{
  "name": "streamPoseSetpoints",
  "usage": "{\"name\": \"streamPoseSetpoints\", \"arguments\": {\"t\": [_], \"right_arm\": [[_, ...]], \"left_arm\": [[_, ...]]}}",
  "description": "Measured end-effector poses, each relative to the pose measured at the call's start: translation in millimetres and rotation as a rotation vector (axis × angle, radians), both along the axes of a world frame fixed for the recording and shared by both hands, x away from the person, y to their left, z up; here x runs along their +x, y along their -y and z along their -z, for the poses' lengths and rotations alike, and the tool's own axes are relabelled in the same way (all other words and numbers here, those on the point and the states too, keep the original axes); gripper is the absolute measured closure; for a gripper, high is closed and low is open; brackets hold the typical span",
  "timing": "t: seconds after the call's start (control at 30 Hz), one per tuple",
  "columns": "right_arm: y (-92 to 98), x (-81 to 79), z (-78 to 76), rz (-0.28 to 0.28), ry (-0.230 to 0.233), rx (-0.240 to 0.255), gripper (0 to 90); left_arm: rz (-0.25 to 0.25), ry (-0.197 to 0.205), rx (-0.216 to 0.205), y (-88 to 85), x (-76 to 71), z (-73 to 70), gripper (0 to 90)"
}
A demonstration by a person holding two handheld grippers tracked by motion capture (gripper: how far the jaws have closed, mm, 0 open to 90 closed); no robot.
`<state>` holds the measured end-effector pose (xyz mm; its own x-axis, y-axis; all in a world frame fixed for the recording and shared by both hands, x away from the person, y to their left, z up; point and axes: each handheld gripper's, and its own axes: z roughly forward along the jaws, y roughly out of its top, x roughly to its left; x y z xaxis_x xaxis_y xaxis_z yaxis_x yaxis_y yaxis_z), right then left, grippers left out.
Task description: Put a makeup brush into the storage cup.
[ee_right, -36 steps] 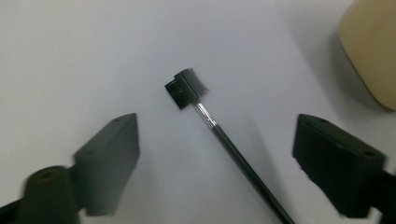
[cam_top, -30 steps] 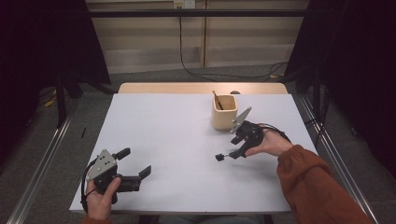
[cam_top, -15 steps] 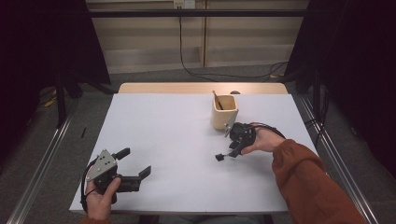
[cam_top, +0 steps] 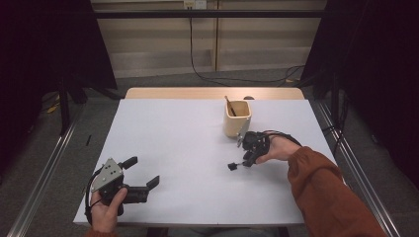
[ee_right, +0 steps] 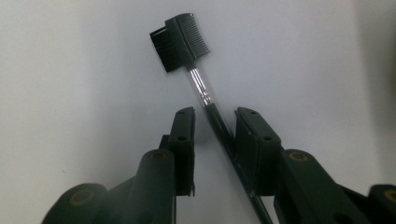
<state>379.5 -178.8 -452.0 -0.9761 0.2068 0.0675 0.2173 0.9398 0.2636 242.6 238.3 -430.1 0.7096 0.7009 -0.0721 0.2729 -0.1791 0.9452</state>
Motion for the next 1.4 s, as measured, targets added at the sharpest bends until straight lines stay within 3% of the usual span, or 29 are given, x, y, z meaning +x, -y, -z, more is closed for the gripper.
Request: {"name": "streamPoseSetpoints", "arguments": {"t": [0.23,0.53,0.93,1.13,1.3,1.4], "right_arm": [[1.6,-0.8,1.0,-0.012,0.010,0.007,72.1],[0.1,-2.8,1.1,-0.025,-0.004,0.000,85.6],[0.7,-3.2,1.5,-0.022,-0.003,0.006,85.7],[-0.5,-0.1,1.3,-0.012,-0.026,-0.003,85.5],[-8.2,0.8,0.1,-0.027,-0.030,-0.059,85.2],[-8.8,0.5,-0.1,-0.028,-0.028,-0.065,85.0]], "left_arm": [[0.000,0.002,0.005,1.0,-0.4,0.2,1.5],[-0.003,0.003,0.005,0.7,-0.8,0.3,1.5],[0.003,0.001,0.009,1.7,0.6,0.7,1.5],[-0.003,0.002,0.005,0.2,0.6,0.5,1.5],[-0.001,0.004,0.006,-0.2,0.2,0.3,1.5],[-0.002,0.005,0.009,-0.3,0.1,0.2,1.5]]}}
